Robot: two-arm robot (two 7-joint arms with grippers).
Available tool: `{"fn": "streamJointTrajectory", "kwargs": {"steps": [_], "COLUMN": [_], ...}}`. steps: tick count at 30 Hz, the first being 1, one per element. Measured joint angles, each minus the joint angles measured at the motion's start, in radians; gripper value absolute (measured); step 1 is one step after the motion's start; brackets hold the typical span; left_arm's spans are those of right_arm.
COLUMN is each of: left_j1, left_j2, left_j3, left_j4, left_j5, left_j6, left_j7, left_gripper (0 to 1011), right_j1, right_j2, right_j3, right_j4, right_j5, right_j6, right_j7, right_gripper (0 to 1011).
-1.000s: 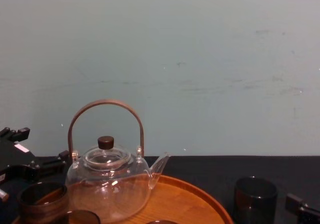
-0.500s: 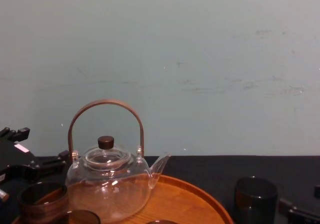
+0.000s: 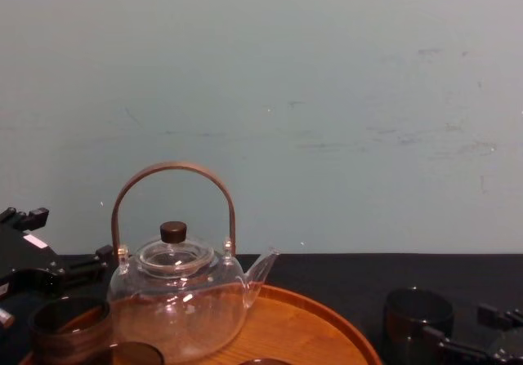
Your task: Pick up the glass from the table and place it on the tray.
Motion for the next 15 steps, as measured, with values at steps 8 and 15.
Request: {"fn": "streamJointTrajectory", "kwargs": {"steps": [8,15], "left_j1": [0.0,0.0], "left_j2": [0.0,0.0], "left_j3": [0.0,0.0], "left_j4": [0.0,0.0], "left_j5": [0.0,0.0], "left_j6": [0.0,0.0], "left_j7": [0.0,0.0], "left_gripper": [1001,1001], "right_j1": [0.047,0.093], "right_j2": [-0.013,-0.028], "right_j3": [-0.011,-0.019], "right_j4": [0.072,0.143], "right_j5": [-0.009,-0.022], "right_j6": [-0.014,-0.035], "right_j7": [0.008,0.015], "right_gripper": [1002,1002]}}
